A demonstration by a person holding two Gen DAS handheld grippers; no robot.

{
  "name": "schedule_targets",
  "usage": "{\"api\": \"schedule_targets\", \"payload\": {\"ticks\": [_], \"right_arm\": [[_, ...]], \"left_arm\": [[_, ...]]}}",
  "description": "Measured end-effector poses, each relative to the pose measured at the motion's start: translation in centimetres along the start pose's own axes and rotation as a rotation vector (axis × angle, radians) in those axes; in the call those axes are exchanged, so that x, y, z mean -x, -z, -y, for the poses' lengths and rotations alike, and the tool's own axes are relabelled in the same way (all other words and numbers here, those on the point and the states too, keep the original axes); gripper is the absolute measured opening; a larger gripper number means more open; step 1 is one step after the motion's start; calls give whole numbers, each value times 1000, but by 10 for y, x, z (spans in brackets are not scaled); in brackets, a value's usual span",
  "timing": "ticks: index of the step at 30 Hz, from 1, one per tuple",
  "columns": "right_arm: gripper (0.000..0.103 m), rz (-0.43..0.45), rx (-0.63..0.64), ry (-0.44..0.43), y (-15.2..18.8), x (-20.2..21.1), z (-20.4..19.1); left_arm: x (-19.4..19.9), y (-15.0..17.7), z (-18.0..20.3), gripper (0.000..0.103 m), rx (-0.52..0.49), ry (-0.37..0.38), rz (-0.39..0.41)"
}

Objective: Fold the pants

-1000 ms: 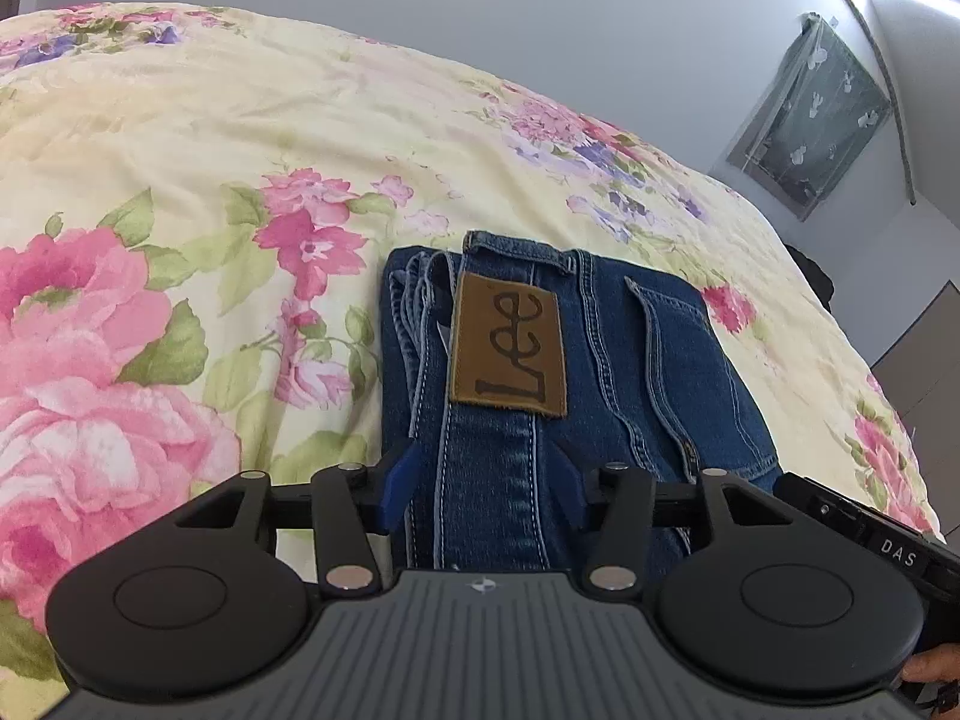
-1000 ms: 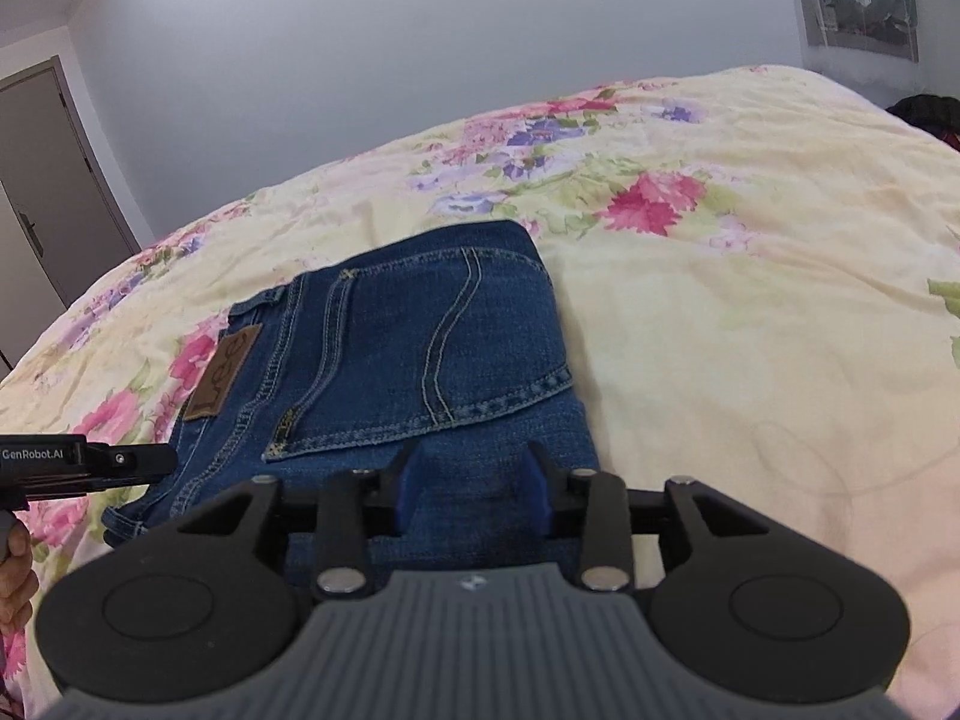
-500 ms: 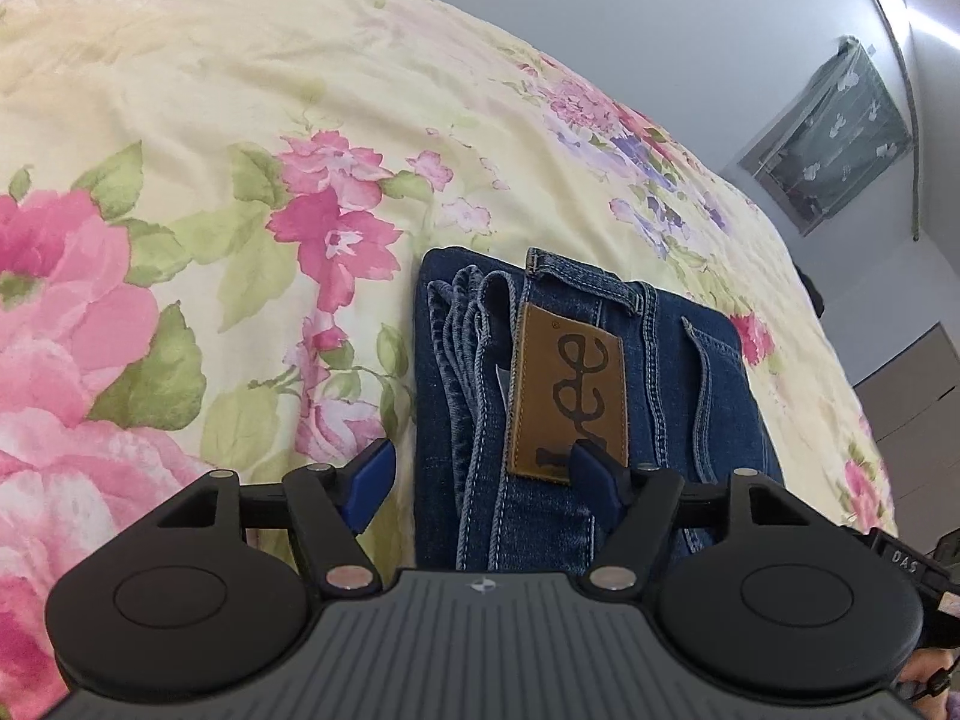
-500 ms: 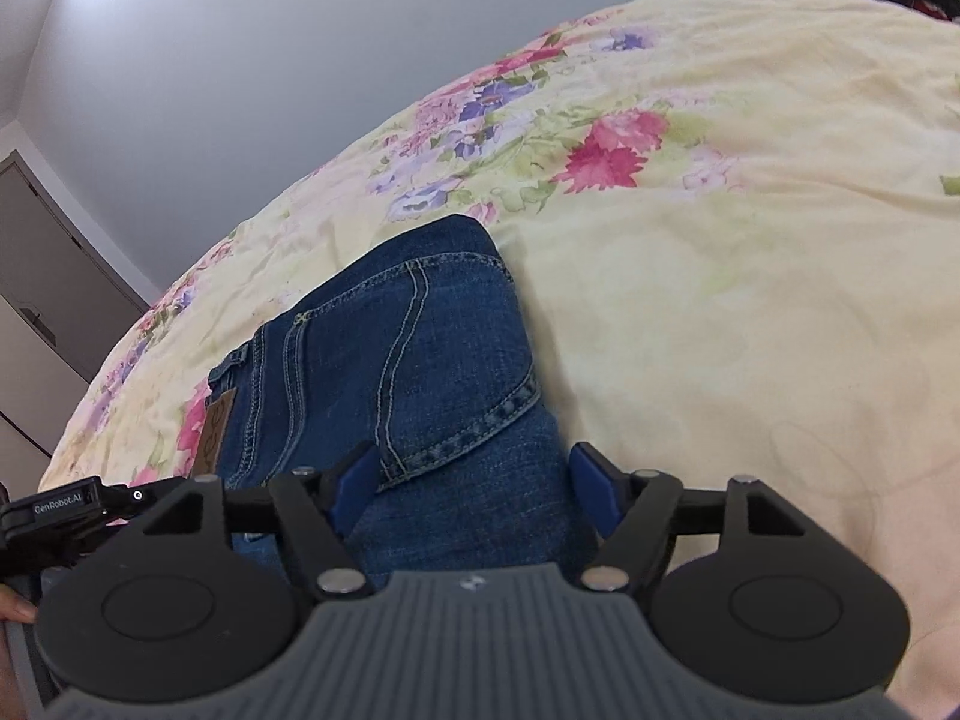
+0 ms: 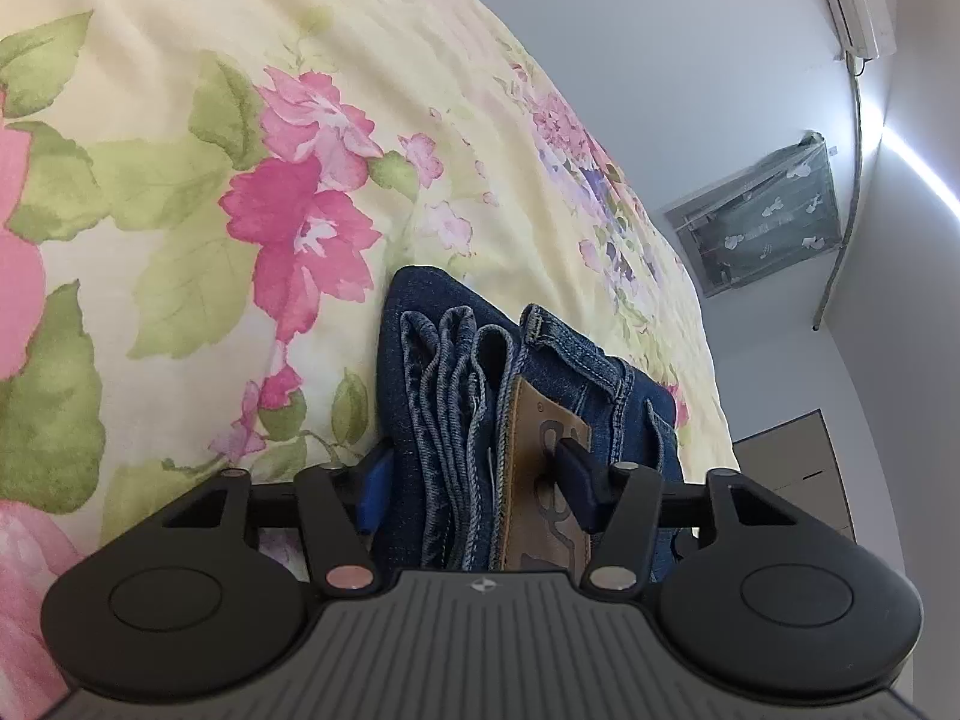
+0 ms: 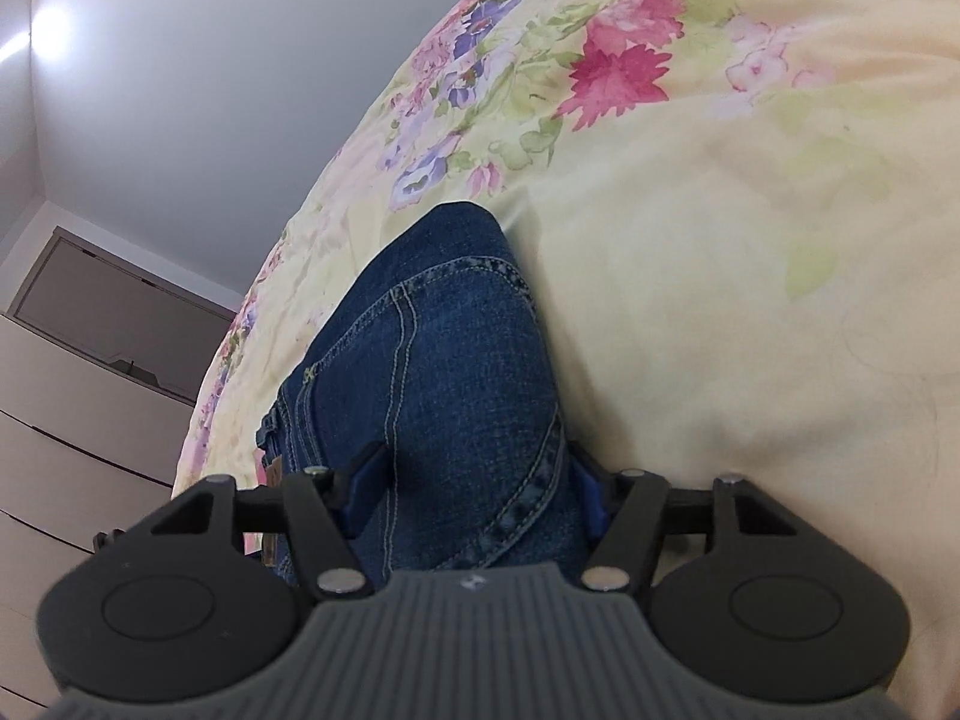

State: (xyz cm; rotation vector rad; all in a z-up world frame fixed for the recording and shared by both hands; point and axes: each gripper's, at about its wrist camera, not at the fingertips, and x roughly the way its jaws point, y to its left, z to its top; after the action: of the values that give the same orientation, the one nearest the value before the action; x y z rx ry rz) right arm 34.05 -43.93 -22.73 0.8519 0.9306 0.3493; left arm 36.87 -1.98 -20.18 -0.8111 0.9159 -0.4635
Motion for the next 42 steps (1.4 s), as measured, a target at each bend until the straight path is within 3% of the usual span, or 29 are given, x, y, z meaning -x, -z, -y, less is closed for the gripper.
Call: {"api": "schedule_targets", "payload": {"ticks": [2,8,15,21,27,32,37,42], "right_arm": [[41,0,-1,6,0,2,0],[22,-1,68,35,-2,13,-31],[19,-4,123,32,1,33,-82],[18,-30,146,-27,18,21,-129],[18,-102,138,-119,51,-30,-180],[18,-163,138,-183,78,-88,-217],[18,-213,142,-195,91,-145,-241],[18,-253,152,-156,99,-189,-244]], "left_arm": [[4,0,5,47,-10,-14,10],[14,-6,29,34,-75,-59,19],[42,-12,53,31,-136,-60,43],[105,-40,59,31,-210,-117,79],[178,-67,46,31,-267,-252,112],[224,-86,16,31,-256,-331,148],[239,-104,-22,31,-226,-375,162],[230,-108,-71,31,-156,-384,152]]}}
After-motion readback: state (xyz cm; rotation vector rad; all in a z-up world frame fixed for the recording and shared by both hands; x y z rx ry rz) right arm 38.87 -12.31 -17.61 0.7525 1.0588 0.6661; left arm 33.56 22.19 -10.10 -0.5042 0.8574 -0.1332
